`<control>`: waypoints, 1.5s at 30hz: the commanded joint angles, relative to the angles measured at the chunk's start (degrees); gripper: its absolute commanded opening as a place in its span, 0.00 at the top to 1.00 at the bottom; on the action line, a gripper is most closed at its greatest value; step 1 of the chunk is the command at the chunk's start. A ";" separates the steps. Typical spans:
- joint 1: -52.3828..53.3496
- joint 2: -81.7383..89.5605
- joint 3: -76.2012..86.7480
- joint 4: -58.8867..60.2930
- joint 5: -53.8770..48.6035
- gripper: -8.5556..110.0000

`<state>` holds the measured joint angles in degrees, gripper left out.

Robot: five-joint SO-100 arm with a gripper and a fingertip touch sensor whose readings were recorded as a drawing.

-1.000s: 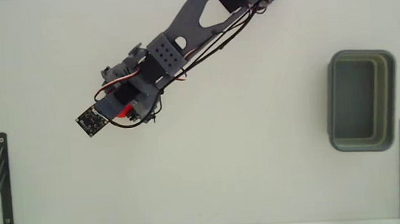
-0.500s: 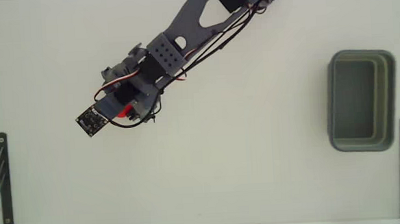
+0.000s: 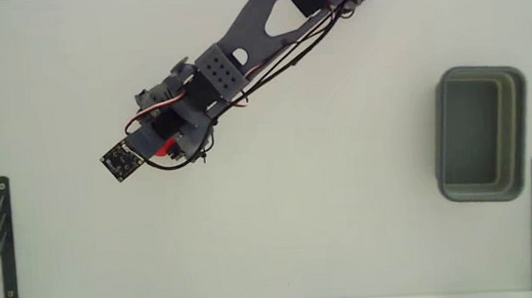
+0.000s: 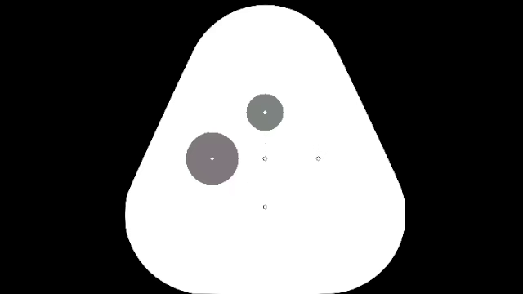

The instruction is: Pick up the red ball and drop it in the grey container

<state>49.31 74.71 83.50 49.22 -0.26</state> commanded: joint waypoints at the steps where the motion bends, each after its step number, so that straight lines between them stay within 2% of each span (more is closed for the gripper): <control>1: 0.15 2.22 -0.36 -1.03 0.26 0.33; 27: 0.15 2.23 -0.50 -0.88 0.26 0.33; 45: 0.15 2.53 -7.95 6.88 0.26 0.33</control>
<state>49.13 74.62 79.10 54.84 -0.18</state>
